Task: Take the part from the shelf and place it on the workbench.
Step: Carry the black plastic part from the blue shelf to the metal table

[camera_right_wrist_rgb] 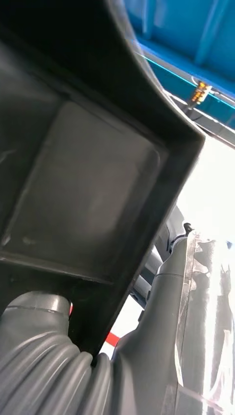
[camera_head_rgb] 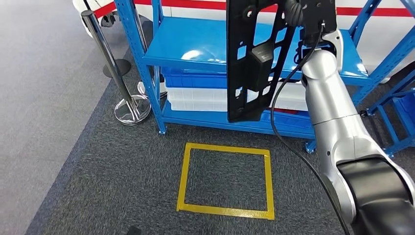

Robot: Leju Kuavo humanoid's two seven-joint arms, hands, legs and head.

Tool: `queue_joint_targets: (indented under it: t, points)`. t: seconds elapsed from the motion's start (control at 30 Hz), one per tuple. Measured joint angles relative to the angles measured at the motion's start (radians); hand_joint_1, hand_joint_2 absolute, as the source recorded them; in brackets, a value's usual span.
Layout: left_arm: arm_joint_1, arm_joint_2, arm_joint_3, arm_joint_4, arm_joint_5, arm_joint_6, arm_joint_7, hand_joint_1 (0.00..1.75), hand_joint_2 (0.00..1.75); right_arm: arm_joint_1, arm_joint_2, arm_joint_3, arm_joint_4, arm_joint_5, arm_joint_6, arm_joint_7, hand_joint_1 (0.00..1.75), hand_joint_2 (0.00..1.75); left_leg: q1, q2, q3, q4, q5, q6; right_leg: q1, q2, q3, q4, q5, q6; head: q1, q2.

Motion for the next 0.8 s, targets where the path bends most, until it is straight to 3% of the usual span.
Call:
queue_joint_targets:
  t: [0.03, 0.07, 0.1, 0.17, 0.2, 0.23, 0.27, 0.33, 0.4, 0.47, 0.53, 0.57, 0.63, 0.7, 0.73, 0.77, 0.8]
  points:
    - [0.001, 0.0, 0.0, 0.0, -0.001, 0.0, 0.002, 0.0, 1.75, 0.002, 0.0, 0.0, 0.003, -0.001, 0.001, -0.002, 1.75, 1.75, 0.0, 0.0, -0.007, 0.003, -0.008, -0.005, -0.002, -0.003, -0.008, -0.005, 0.011, -0.008, 0.0, 0.0]
    - [0.003, -0.001, 0.0, 0.0, -0.002, 0.0, 0.004, 0.0, 1.75, 0.004, -0.001, 0.0, 0.007, -0.002, 0.001, -0.005, 1.75, 1.75, 0.0, 0.0, -0.017, 0.023, -0.035, -0.009, -0.005, -0.005, -0.019, -0.008, 0.024, -0.018, 0.0, 0.0]
    - [0.004, -0.001, 0.0, 0.0, -0.003, 0.001, 0.006, 0.0, 1.75, 0.007, -0.001, 0.0, 0.011, -0.005, 0.002, -0.008, 1.75, 1.75, 0.001, 0.001, -0.031, 0.065, -0.082, -0.012, -0.007, -0.008, -0.031, -0.011, 0.037, -0.025, 0.0, 0.0]
    - [0.005, -0.001, 0.0, 0.0, -0.003, 0.002, 0.008, 0.0, 1.75, 0.013, -0.003, 0.0, 0.018, -0.01, 0.005, -0.015, 1.75, 1.75, 0.002, 0.001, -0.061, 0.199, -0.184, -0.017, -0.003, -0.01, -0.062, -0.009, 0.061, -0.033, 0.0, 0.0]
    - [0.006, -0.001, 0.0, 0.0, -0.002, 0.002, 0.007, 0.0, 1.75, 0.017, -0.003, 0.0, 0.022, -0.012, 0.007, -0.018, 1.75, 1.75, 0.003, 0.001, -0.068, 0.262, -0.209, -0.019, -0.002, -0.01, -0.076, -0.008, 0.072, -0.034, 0.0, 0.0]
    - [0.006, -0.001, 0.0, 0.0, -0.001, 0.002, 0.005, 0.0, 1.75, 0.022, -0.003, 0.0, 0.025, -0.012, 0.009, -0.019, 1.75, 1.75, 0.003, 0.001, -0.064, 0.301, -0.209, -0.019, 0.0, -0.01, -0.091, -0.006, 0.082, -0.034, 0.0, 0.0]
    - [0.006, -0.001, 0.0, 0.0, 0.0, 0.002, 0.003, 0.0, 1.75, 0.026, -0.003, 0.0, 0.029, -0.013, 0.011, -0.019, 1.75, 1.75, 0.002, 0.001, -0.045, 0.304, -0.189, -0.018, 0.001, -0.01, -0.105, -0.004, 0.091, -0.033, 0.0, 0.0]
    - [0.005, -0.001, 0.0, 0.0, 0.002, 0.004, 0.001, 0.0, 1.75, 0.031, -0.003, 0.0, 0.036, -0.012, 0.012, -0.018, 1.75, 1.75, -0.001, 0.001, 0.04, 0.209, -0.145, -0.009, 0.003, -0.009, -0.13, 0.004, 0.107, -0.03, 0.0, 0.0]
    - [0.005, 0.0, 0.0, 0.0, 0.001, 0.006, 0.0, 0.0, 1.75, 0.031, -0.005, 0.0, 0.042, -0.01, 0.012, -0.019, 1.75, 1.75, -0.006, 0.001, 0.136, 0.066, -0.153, 0.002, 0.005, -0.011, -0.145, 0.008, 0.121, -0.023, 0.0, 0.0]
    - [0.005, 0.001, 0.0, 0.0, -0.002, 0.007, 0.001, 0.0, 1.75, 0.031, -0.006, 0.0, 0.048, -0.008, 0.012, -0.019, 1.75, 1.75, -0.013, 0.0, 0.172, -0.002, -0.168, 0.008, 0.002, -0.014, -0.152, 0.003, 0.139, -0.012, 0.0, 0.0]
    - [0.008, 0.0, 0.0, 0.0, -0.004, 0.007, 0.002, 0.0, 1.75, 0.03, -0.007, 0.0, 0.057, -0.008, 0.014, -0.017, 1.75, 1.75, -0.011, 0.002, 0.166, -0.02, -0.146, 0.018, 0.0, -0.012, -0.158, -0.005, 0.145, 0.0, -0.001, 0.0]
    - [0.009, 0.0, 0.0, 0.0, -0.004, 0.007, 0.002, 0.0, 1.75, 0.027, -0.008, 0.0, 0.062, -0.008, 0.016, -0.014, 1.75, 1.75, -0.008, 0.005, 0.16, -0.027, -0.132, 0.025, 0.0, -0.009, -0.165, 0.007, 0.126, 0.005, -0.001, 0.0]
    - [0.01, -0.001, 0.0, 0.0, -0.006, 0.006, 0.002, 0.0, 1.75, 0.02, -0.011, 0.0, 0.071, -0.008, 0.02, -0.01, 1.75, 1.75, -0.005, 0.011, 0.144, -0.034, -0.11, 0.034, -0.003, -0.004, -0.192, 0.093, 0.042, 0.014, 0.0, 0.0]
    - [0.01, -0.002, -0.001, 0.0, -0.009, 0.005, 0.002, 0.0, 1.75, 0.017, -0.012, 0.0, 0.083, -0.009, 0.022, -0.007, 1.75, 1.75, -0.004, 0.012, 0.121, -0.027, -0.096, 0.036, -0.008, -0.003, -0.223, 0.23, -0.033, 0.024, 0.0, 0.0]
    - [0.01, -0.003, -0.001, 0.0, -0.01, 0.005, 0.002, 0.0, 1.75, 0.018, -0.013, 0.0, 0.089, -0.009, 0.023, -0.006, 1.75, 1.75, -0.003, 0.012, 0.108, -0.021, -0.09, 0.034, -0.011, -0.003, -0.226, 0.275, -0.041, 0.029, 0.0, 0.0]
    - [0.01, -0.004, -0.002, 0.0, -0.012, 0.004, 0.002, 0.0, 1.75, 0.018, -0.014, 0.0, 0.095, -0.009, 0.023, -0.006, 1.75, 1.75, 0.0, 0.012, 0.095, -0.013, -0.086, 0.031, -0.015, -0.003, -0.214, 0.286, -0.028, 0.033, 0.0, 0.0]
    - [0.01, -0.005, -0.002, 0.0, -0.014, 0.004, 0.002, 0.0, 1.75, 0.019, -0.014, 0.0, 0.099, -0.009, 0.023, -0.006, 1.75, 1.75, 0.002, 0.012, 0.082, -0.003, -0.082, 0.028, -0.02, -0.003, -0.185, 0.258, -0.003, 0.037, 0.0, 0.0]
